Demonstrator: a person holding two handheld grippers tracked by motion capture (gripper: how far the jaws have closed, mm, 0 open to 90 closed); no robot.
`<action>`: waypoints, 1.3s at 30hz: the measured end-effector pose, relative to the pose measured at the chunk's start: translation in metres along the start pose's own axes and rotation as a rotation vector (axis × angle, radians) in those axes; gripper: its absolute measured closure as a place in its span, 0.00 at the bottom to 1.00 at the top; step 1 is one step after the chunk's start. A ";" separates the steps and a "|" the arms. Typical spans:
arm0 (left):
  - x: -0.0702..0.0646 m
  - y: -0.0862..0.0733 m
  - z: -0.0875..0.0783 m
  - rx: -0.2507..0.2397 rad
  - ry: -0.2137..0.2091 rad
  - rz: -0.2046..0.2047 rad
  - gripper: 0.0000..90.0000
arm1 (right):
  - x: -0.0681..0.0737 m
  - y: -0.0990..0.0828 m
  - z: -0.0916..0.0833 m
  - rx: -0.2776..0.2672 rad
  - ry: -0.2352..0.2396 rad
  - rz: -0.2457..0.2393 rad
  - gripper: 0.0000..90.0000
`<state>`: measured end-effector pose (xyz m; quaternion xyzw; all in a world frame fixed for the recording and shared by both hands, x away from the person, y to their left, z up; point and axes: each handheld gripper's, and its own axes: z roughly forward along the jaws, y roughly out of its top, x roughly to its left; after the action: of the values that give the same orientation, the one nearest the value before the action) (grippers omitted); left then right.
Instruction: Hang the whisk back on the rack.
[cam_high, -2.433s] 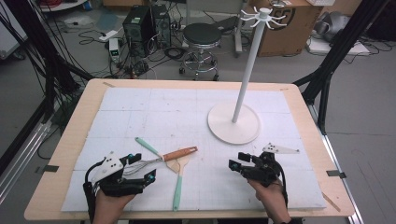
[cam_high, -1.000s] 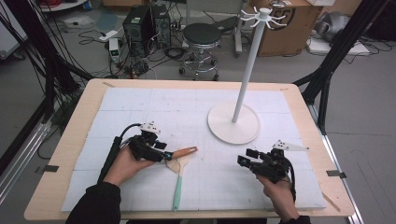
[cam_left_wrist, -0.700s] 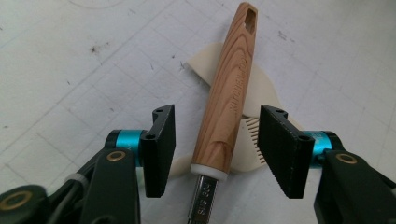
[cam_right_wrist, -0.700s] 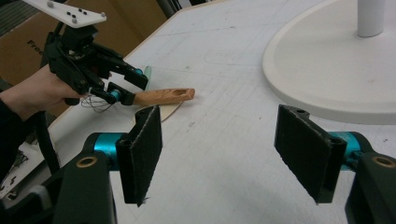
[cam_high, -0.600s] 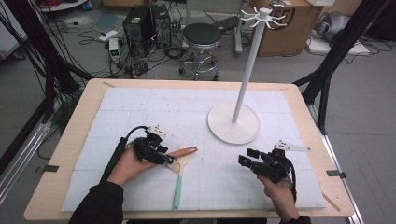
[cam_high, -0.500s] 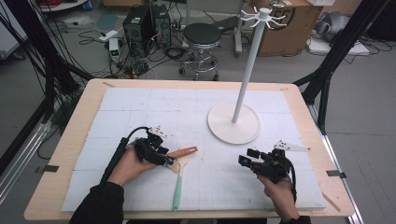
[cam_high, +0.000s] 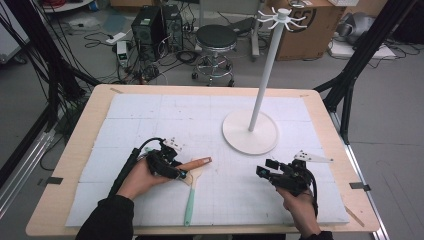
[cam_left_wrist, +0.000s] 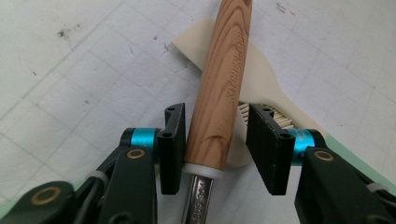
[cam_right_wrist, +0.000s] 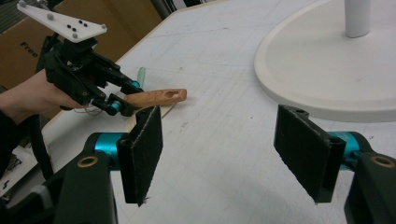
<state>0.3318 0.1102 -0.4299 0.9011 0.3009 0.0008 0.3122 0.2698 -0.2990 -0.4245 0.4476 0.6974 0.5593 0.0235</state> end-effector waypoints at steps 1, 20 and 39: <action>0.000 0.000 0.000 -0.005 0.000 -0.005 0.66 | 0.000 0.000 0.000 0.000 -0.002 -0.002 0.35; -0.007 0.006 0.000 0.020 0.028 0.059 0.78 | -0.004 -0.002 -0.001 -0.003 -0.021 -0.008 0.35; -0.011 0.005 -0.016 -0.037 0.097 0.085 0.81 | -0.004 -0.003 -0.002 -0.007 -0.039 -0.010 0.35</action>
<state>0.3230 0.1099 -0.4123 0.9060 0.2771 0.0635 0.3135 0.2697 -0.3032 -0.4283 0.4549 0.6969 0.5528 0.0416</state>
